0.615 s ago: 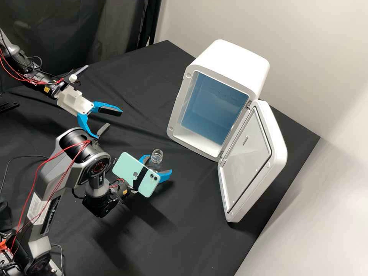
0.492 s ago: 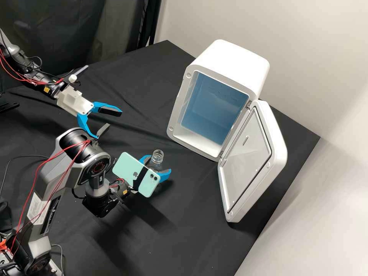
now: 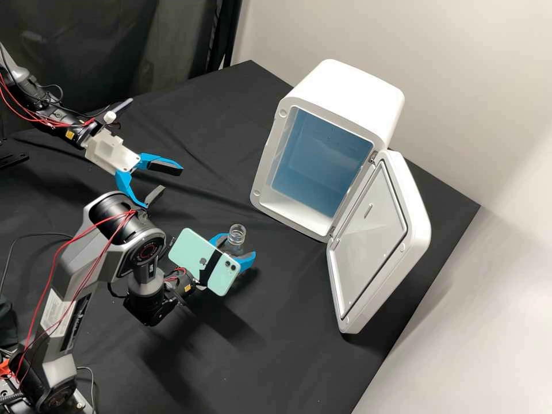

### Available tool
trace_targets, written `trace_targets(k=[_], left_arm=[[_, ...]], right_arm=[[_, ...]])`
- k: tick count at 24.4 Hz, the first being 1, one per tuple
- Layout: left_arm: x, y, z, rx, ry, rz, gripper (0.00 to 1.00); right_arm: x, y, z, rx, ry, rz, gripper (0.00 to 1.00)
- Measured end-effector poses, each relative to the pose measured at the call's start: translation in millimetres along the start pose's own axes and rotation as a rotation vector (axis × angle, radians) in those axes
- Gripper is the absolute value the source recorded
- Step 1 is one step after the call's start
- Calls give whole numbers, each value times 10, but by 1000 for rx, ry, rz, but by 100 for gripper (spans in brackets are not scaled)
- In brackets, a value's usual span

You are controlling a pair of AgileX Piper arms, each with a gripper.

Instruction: Place the flask in the incubator

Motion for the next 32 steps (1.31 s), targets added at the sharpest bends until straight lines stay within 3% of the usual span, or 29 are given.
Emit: trace_targets(k=[1,2,5,8,10,14,20,32], left_arm=[[-2,-10,11,-34,-17,-13,100],[-4,-20,20,-51,-31,-25,100],[-11,-31,19,-76,-49,-44,100],[-25,-24,-23,-110,-44,-48,100],[-37,-9,-75,-119,-27,-41,100],[-75,52,-101,-114,-17,-17,100],[-125,133,-105,-55,-12,14,100],[-193,249,-296,-61,53,60,100]], right_arm=[[0,0,0,0,0,0,0],[0,0,0,0,0,0,0],[0,0,0,0,0,0,0],[0,-4,-5,-1,2,-1,0],[2,-14,-17,-1,4,-3,0],[2,-14,-18,-1,4,-3,0],[2,-17,-21,-1,5,-4,0],[5,-44,-57,-3,13,-10,0]])
